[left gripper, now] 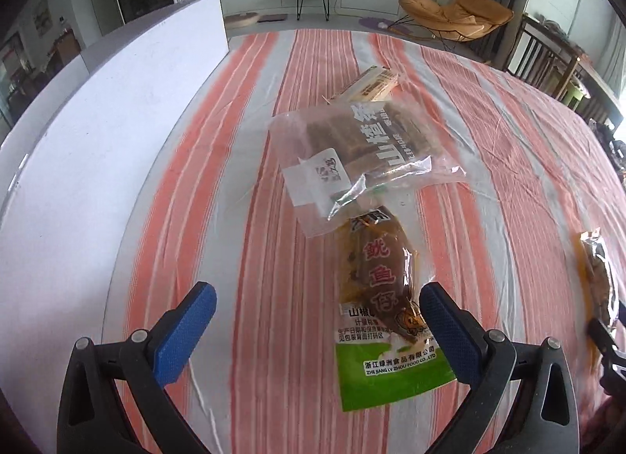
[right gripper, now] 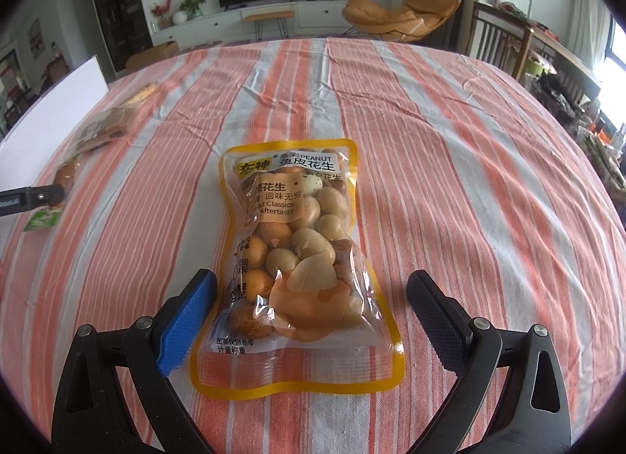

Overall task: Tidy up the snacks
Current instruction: 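Move the left tool over the fish snack pack with green label, then grasp the fish snack pack with the left tool while the right tool holds the peanut bag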

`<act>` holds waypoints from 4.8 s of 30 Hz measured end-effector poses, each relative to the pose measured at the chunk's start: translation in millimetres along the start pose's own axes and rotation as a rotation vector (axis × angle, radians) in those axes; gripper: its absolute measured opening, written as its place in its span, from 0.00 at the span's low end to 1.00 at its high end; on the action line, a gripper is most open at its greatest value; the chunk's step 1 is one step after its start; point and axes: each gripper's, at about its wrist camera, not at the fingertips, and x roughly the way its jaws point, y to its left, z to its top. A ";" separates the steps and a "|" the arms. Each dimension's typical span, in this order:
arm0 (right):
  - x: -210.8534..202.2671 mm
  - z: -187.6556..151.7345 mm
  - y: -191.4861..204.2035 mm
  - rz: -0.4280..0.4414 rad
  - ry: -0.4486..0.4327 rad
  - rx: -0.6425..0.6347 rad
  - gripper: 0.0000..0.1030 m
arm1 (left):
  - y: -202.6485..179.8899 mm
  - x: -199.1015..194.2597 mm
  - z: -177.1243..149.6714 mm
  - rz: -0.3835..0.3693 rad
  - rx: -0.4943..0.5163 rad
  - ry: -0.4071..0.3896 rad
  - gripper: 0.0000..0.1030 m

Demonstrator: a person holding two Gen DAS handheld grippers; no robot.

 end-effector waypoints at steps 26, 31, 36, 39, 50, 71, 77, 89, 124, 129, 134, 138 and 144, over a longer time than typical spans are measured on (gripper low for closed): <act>1.4 1.0 2.6 -0.011 0.003 0.000 0.96 | -14.1 -39.8 -99.1 -0.101 0.218 -0.087 1.00; 2.1 0.7 2.4 -0.014 0.002 0.004 0.96 | -15.2 -42.2 -105.4 -0.084 0.199 -0.118 1.00; 2.9 1.1 3.4 -0.017 0.003 0.003 0.96 | -12.3 -43.1 -109.3 -0.086 0.198 -0.118 1.00; 3.1 1.3 3.7 -0.017 0.004 0.002 0.96 | -12.3 -43.0 -109.2 -0.086 0.198 -0.118 1.00; 3.2 0.3 4.3 -0.026 0.007 -0.001 0.96 | -12.1 -44.0 -110.2 -0.087 0.197 -0.118 1.00; 3.7 -1.6 3.3 -0.040 0.017 0.017 0.99 | -11.0 -41.4 -106.9 -0.090 0.195 -0.117 1.00; 3.6 -1.6 3.3 -0.040 0.017 0.016 0.99 | -11.1 -41.5 -107.1 -0.090 0.195 -0.117 1.00; 3.7 -1.5 3.4 -0.040 0.018 0.016 0.99 | -10.8 -42.2 -107.3 -0.091 0.195 -0.117 1.00; 3.7 -1.3 3.5 -0.040 0.019 0.016 0.99 | -11.1 -42.0 -107.6 -0.091 0.194 -0.117 1.00; 3.7 -1.3 3.6 -0.040 0.019 0.016 0.99 | -10.7 -42.7 -107.5 -0.092 0.194 -0.116 1.00; 3.7 -1.2 3.5 -0.040 0.019 0.016 0.99 | -10.7 -42.7 -107.5 -0.092 0.194 -0.116 1.00; 3.7 -1.1 3.5 -0.040 0.019 0.016 0.99 | -10.7 -42.7 -107.5 -0.092 0.194 -0.116 1.00; 3.7 -1.2 3.5 -0.040 0.019 0.016 0.99 | -10.7 -42.7 -107.5 -0.092 0.194 -0.116 1.00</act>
